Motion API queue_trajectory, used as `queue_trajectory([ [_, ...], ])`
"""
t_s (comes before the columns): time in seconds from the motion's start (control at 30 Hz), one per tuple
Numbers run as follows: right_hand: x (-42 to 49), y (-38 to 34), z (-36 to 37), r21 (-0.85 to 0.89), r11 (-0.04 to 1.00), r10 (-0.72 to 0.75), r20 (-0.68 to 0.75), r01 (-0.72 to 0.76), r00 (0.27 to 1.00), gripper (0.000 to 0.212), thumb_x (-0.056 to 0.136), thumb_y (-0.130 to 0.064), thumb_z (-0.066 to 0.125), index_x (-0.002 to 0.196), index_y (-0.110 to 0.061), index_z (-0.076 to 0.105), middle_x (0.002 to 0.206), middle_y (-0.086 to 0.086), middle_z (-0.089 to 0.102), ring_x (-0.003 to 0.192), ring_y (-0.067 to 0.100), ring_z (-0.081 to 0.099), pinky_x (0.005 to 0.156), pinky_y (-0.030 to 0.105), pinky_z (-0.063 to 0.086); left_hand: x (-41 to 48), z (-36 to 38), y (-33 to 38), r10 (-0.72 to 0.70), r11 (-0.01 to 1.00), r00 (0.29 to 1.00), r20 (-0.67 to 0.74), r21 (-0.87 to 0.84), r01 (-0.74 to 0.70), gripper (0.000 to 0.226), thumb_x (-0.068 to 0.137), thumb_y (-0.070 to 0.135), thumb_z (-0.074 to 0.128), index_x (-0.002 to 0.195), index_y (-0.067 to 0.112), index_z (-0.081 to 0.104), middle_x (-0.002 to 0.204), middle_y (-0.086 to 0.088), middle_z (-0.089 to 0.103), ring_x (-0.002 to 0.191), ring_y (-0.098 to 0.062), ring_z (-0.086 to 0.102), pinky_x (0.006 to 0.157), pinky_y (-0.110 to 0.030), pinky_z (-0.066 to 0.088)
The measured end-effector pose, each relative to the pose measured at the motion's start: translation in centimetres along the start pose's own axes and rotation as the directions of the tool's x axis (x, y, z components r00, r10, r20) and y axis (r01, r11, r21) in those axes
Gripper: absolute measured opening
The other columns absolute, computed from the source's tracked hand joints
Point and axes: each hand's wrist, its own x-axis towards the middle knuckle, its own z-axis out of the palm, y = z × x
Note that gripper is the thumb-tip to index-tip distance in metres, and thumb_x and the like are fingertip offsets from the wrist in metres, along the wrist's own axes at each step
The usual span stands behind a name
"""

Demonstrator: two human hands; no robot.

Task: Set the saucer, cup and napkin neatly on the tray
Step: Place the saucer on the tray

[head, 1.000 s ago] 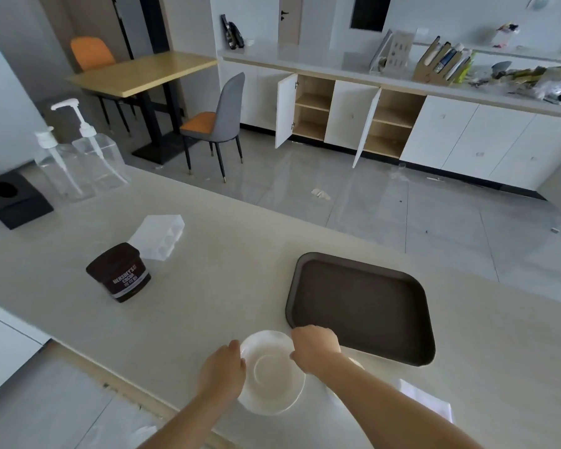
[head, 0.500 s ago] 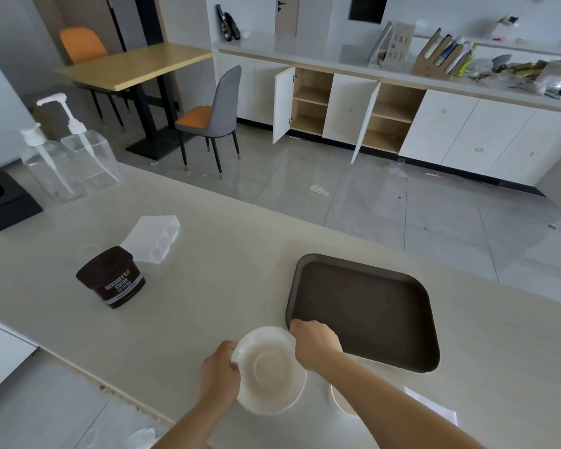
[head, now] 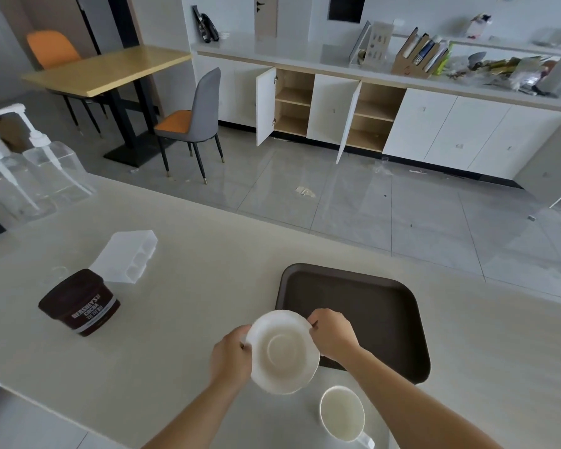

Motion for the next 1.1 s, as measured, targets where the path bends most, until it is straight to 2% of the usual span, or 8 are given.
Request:
queue_trajectory([
  [0.07, 0.5, 0.7, -0.6, 0.019, 0.999, 0.030, -0.008, -0.030, 1.000, 0.026, 0.081, -0.011, 0.049, 0.091, -0.020, 0.070, 0.081, -0.002, 0.071, 0.076, 0.022, 0.066, 0.067, 0.032, 0.056, 0.5, 0.7, 0.9, 0.003, 1.000, 1.000, 0.010, 0.030, -0.003, 0.034, 0.079, 0.004, 0.046, 0.086, 0.030, 0.067, 0.060, 0.012, 0.055, 0.063, -0.019, 0.056, 0.054, -0.029, 0.043],
  [0.13, 1.1, 1.4, -1.1, 0.054, 0.997, 0.059, -0.011, -0.058, 0.998, 0.026, 0.079, -0.010, 0.048, 0.088, -0.021, 0.070, 0.071, -0.004, 0.068, 0.072, 0.021, 0.068, 0.066, 0.031, 0.057, 0.9, 1.3, 2.0, -0.012, 0.999, 1.000, 0.009, 0.042, 0.011, 0.029, 0.073, 0.001, 0.042, 0.061, 0.026, 0.049, 0.050, 0.008, 0.039, 0.055, -0.020, 0.040, 0.049, -0.031, 0.028],
  [0.33, 2.7, 3.5, -2.2, 0.172, 0.975, 0.146, -0.021, -0.140, 0.989, 0.030, 0.080, -0.006, 0.046, 0.087, -0.019, 0.071, 0.073, 0.002, 0.073, 0.065, 0.024, 0.072, 0.067, 0.032, 0.060, 2.2, 2.9, 5.2, -0.017, 1.000, 1.000, 0.003, -0.005, 0.017, 0.031, 0.066, -0.001, 0.043, 0.052, 0.022, 0.027, 0.040, 0.005, 0.033, 0.048, -0.015, 0.025, 0.047, -0.032, 0.016],
  [0.67, 4.4, 5.5, -2.4, 0.258, 0.945, 0.214, -0.027, -0.200, 0.976, 0.027, 0.084, -0.005, 0.049, 0.087, -0.019, 0.072, 0.074, 0.002, 0.073, 0.062, 0.021, 0.071, 0.064, 0.030, 0.061, 3.6, 4.9, 7.2, 0.007, 0.998, 0.996, 0.089, 0.060, -0.012, 0.027, 0.067, 0.001, 0.043, 0.052, 0.020, 0.031, 0.050, 0.001, 0.032, 0.050, -0.021, 0.031, 0.046, -0.036, 0.025],
  [0.73, 4.7, 5.8, -2.2, 0.272, 0.940, 0.220, -0.030, -0.204, 0.975, 0.027, 0.084, -0.006, 0.050, 0.086, -0.020, 0.072, 0.074, 0.000, 0.073, 0.061, 0.021, 0.071, 0.064, 0.032, 0.062, 3.7, 5.2, 7.4, -0.020, 0.993, 0.996, 0.092, 0.114, 0.009, 0.009, 0.069, 0.002, 0.043, 0.065, 0.006, 0.037, 0.062, -0.010, 0.030, 0.067, -0.037, 0.044, 0.061, -0.048, 0.045],
  [0.83, 5.1, 6.0, -2.0, 0.284, 0.936, 0.226, -0.031, -0.208, 0.974, 0.027, 0.084, -0.007, 0.050, 0.086, -0.021, 0.073, 0.073, -0.001, 0.073, 0.061, 0.019, 0.071, 0.064, 0.033, 0.062, 3.9, 5.4, 7.5, -0.058, 0.991, 0.995, 0.086, 0.123, 0.048, 0.007, 0.070, 0.002, 0.043, 0.077, 0.002, 0.042, 0.079, -0.029, 0.048, 0.089, -0.040, 0.052, 0.080, -0.052, 0.047],
  [1.0, 5.5, 6.3, -1.6, 0.306, 0.929, 0.232, -0.040, -0.209, 0.972, 0.027, 0.087, -0.007, 0.051, 0.087, -0.021, 0.074, 0.077, -0.001, 0.074, 0.063, 0.019, 0.071, 0.065, 0.032, 0.062, 4.4, 5.9, 7.4, -0.069, 0.985, 0.995, 0.078, 0.165, 0.055, 0.018, 0.074, 0.003, 0.043, 0.086, -0.007, 0.050, 0.101, -0.030, 0.059, 0.092, -0.042, 0.055, 0.079, -0.051, 0.048],
  [1.1, 5.7, 6.5, -1.6, 0.317, 0.926, 0.235, -0.058, -0.205, 0.970, 0.026, 0.087, -0.009, 0.052, 0.088, -0.023, 0.075, 0.079, -0.004, 0.074, 0.066, 0.018, 0.071, 0.066, 0.032, 0.061, 4.4, 6.1, 7.7, -0.083, 0.981, 0.992, 0.094, 0.184, 0.065, 0.019, 0.078, 0.005, 0.043, 0.091, -0.003, 0.054, 0.102, -0.021, 0.057, 0.077, -0.033, 0.050, 0.062, -0.041, 0.040],
])
